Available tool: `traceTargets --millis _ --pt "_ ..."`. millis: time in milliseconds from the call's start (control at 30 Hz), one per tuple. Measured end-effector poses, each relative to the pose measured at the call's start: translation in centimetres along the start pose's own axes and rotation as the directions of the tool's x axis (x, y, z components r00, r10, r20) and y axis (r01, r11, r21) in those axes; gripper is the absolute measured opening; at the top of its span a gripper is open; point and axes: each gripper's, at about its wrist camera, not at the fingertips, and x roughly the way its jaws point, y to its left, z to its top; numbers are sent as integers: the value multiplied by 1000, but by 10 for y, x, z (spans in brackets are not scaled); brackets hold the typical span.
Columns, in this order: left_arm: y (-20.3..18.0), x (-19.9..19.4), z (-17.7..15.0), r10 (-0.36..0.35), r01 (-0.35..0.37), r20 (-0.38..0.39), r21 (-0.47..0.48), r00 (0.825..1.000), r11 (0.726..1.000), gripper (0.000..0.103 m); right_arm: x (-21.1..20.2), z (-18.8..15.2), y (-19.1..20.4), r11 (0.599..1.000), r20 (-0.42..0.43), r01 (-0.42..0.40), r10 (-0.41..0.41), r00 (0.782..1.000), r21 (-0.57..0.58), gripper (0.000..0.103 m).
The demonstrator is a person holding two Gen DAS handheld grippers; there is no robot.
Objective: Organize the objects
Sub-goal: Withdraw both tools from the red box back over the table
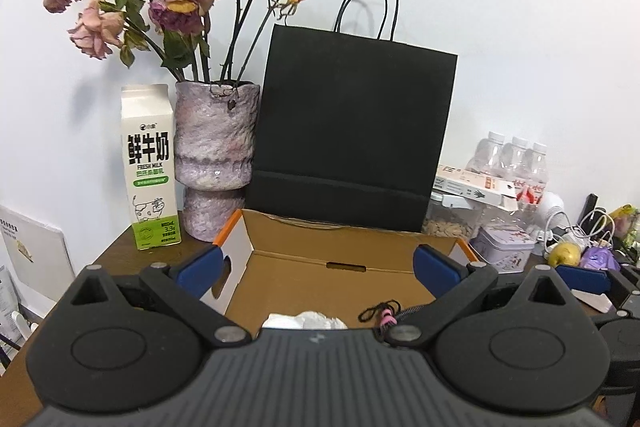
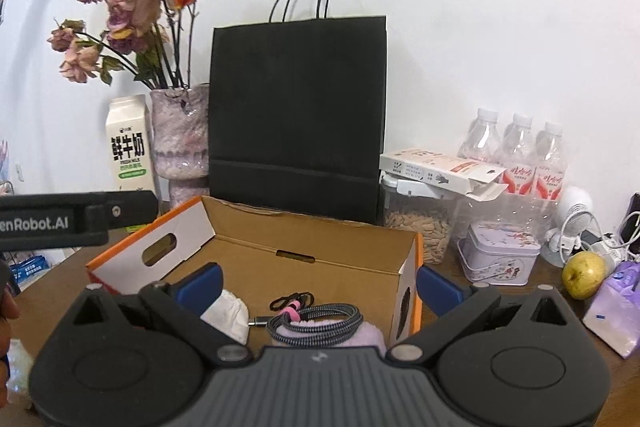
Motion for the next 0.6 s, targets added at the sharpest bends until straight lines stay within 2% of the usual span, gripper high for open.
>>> traceTargets --millis 600 --pt "20 -76 -22 5 -5 2 -11 1000 1000 103 -82 -30 23 1000 44 -21 21 999 -20 103"
